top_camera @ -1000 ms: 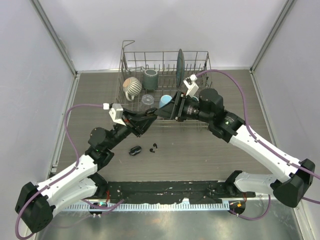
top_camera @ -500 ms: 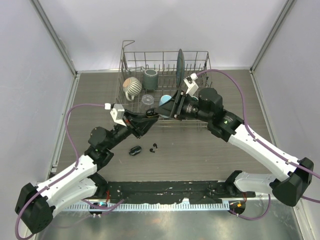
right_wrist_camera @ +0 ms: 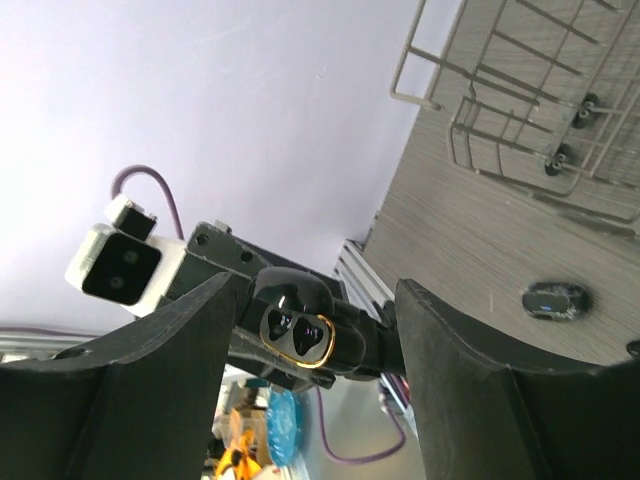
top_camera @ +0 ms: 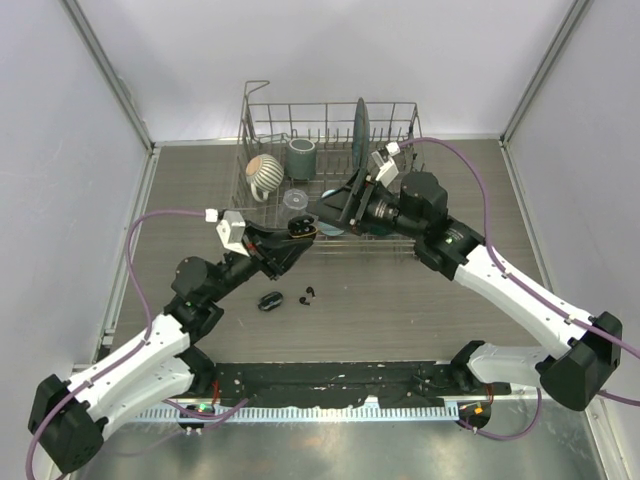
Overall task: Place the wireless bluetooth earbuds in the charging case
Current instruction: Open the charging case.
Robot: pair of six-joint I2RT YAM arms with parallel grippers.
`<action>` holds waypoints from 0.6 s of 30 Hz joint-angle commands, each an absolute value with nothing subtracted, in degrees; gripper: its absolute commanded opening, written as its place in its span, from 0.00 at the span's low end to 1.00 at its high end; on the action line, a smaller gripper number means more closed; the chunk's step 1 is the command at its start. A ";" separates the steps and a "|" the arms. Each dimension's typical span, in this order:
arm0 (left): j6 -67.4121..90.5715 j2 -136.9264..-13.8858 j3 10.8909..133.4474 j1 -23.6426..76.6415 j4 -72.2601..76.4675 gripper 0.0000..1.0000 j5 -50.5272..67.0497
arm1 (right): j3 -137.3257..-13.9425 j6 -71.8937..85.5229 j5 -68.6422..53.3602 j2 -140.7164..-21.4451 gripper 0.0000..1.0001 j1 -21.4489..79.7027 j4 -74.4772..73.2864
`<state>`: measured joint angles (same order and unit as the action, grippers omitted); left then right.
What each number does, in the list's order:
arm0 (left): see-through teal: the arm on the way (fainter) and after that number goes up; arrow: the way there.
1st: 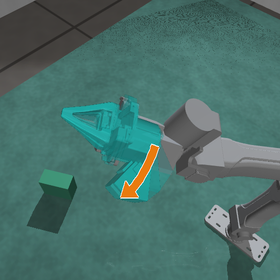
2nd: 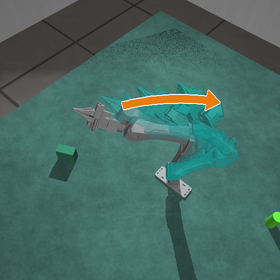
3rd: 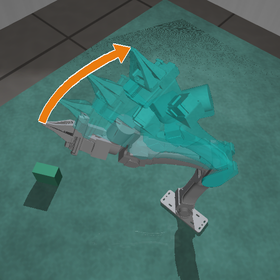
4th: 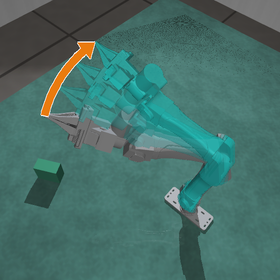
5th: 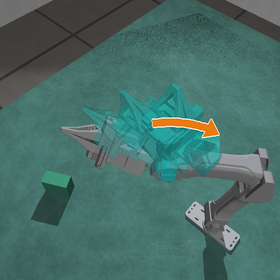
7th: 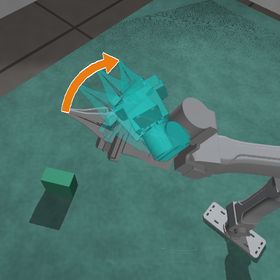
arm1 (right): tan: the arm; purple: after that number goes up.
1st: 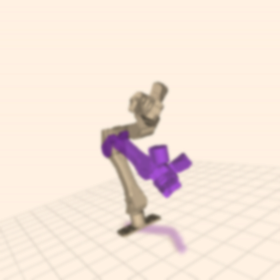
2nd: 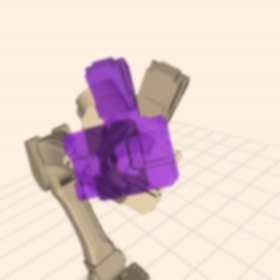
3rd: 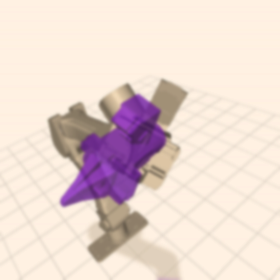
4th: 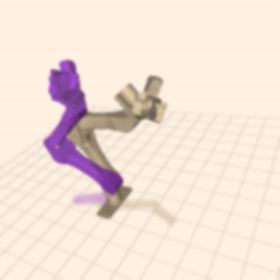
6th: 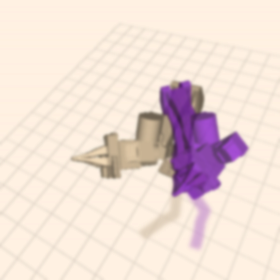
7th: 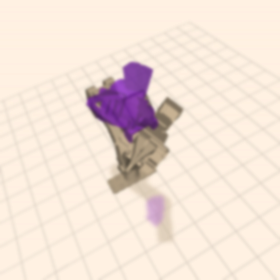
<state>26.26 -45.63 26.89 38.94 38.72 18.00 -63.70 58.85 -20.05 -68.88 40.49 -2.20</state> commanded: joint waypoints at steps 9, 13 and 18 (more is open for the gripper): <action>20.57 -40.52 27.95 39.11 36.30 0.00 12.48 | -62.76 65.48 -28.47 -67.76 0.72 37.44 3.96; 18.46 -40.69 28.48 39.11 36.12 0.00 11.87 | -61.79 67.32 -29.53 -67.67 0.72 37.44 3.25; 15.39 -41.66 28.83 39.11 36.74 0.00 12.13 | -61.35 70.57 -31.55 -68.81 0.72 37.97 4.83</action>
<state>19.18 -41.28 26.89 38.94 35.07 13.04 -61.04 67.64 -28.51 -68.88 37.43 1.63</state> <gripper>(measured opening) 0.318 0.722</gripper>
